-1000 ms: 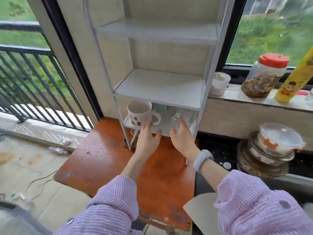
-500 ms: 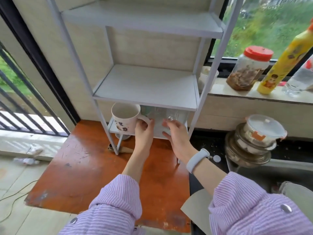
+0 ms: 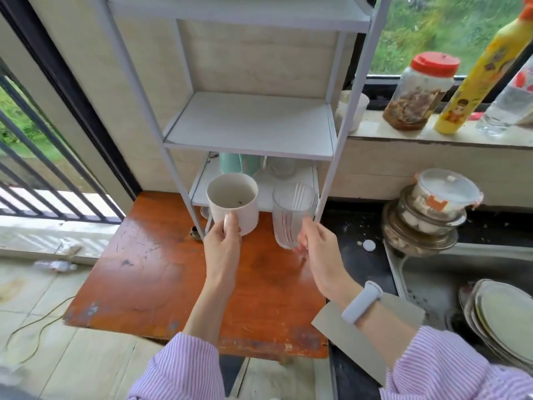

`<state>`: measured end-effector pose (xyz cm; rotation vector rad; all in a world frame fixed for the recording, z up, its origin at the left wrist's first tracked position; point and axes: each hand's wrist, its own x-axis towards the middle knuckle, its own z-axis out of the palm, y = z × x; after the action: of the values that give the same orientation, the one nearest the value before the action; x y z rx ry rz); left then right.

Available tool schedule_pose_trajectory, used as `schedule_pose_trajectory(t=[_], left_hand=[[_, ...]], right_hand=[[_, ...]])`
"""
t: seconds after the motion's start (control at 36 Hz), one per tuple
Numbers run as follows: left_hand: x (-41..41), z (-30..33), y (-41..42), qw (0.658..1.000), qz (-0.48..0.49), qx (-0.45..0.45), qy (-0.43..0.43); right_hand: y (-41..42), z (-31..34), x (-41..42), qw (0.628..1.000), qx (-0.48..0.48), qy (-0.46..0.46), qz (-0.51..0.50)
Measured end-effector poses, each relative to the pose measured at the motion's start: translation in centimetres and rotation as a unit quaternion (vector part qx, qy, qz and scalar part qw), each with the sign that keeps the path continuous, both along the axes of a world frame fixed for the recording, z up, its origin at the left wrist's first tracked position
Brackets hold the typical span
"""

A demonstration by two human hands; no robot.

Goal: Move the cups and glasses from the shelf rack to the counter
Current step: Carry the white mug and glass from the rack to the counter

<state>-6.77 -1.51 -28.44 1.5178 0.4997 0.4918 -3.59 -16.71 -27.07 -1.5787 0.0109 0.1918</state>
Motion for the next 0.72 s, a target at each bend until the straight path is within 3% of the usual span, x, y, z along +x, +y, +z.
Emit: schedule_pose_trajectory(t=[0.14, 0.36, 0.72], left_hand=[[-3.3, -0.4, -1.8, 0.997, -0.052, 0.064, 0.008], [-6.0, -1.1, -8.1, 0.982, -0.146, 0.115, 0.028], [-9.0, 0.0, -31.9, 0.918, -0.356, 0.176, -0.006]], right_hand=[[-2.9, -1.7, -3.4, 0.999, -0.032, -0.018, -0.015], [-11.1, -2.5, -7.6, 0.997, 0.004, -0.005, -0.082], [-33.5, -2.0, -19.1, 0.941, -0.077, -0.046, -0.326]])
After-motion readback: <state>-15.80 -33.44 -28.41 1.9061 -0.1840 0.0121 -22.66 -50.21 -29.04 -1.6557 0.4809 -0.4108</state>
